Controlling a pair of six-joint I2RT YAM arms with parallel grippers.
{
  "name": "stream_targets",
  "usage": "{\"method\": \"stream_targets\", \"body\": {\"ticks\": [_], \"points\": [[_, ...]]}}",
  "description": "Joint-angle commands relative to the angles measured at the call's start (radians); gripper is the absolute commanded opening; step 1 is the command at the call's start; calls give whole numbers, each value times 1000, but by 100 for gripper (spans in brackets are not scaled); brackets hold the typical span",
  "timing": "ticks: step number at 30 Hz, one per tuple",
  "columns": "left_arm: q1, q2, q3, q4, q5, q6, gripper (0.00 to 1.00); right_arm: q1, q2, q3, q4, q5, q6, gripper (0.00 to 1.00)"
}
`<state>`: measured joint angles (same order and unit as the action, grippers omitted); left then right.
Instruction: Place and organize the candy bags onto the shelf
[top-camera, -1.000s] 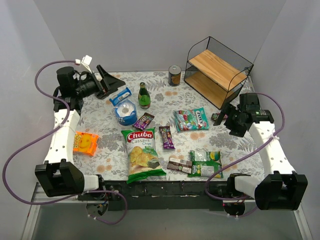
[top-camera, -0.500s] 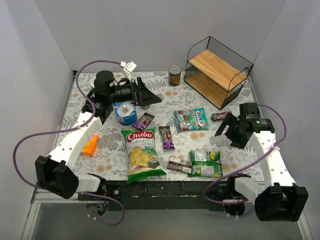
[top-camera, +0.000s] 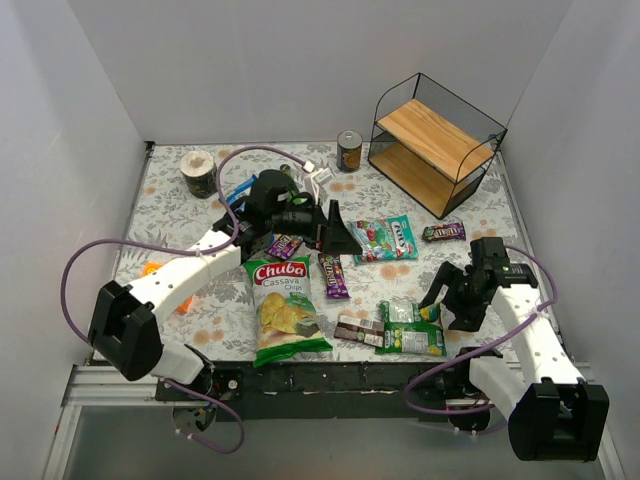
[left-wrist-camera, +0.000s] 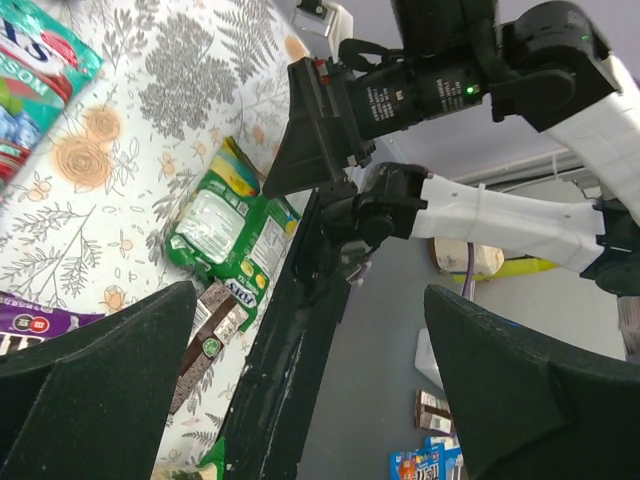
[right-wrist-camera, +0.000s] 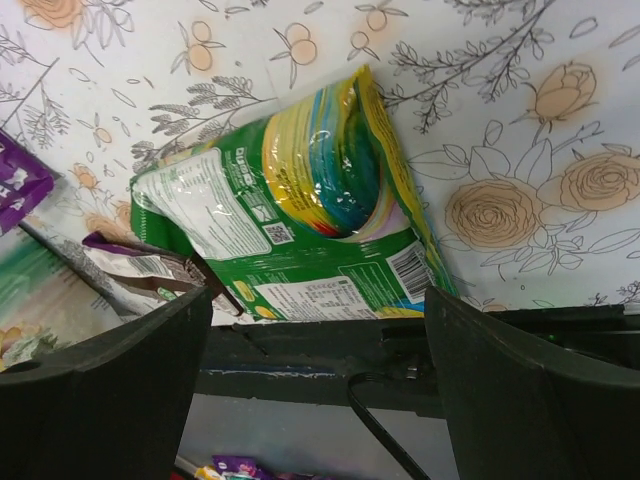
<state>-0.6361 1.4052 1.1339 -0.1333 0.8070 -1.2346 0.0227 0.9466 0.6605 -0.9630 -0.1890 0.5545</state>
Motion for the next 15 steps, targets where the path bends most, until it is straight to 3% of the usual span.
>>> {"method": "stream_targets", "body": {"ticks": [1, 12, 15], "points": [[-56, 41, -10, -9, -51, 32, 98, -3, -35, -33, -25, -1, 18, 92], [-94, 120, 58, -52, -97, 35, 98, -3, 102, -22, 43, 138, -14, 85], [-94, 120, 82, -80, -144, 53, 98, -4, 148, -16, 58, 174, -44, 75]]}}
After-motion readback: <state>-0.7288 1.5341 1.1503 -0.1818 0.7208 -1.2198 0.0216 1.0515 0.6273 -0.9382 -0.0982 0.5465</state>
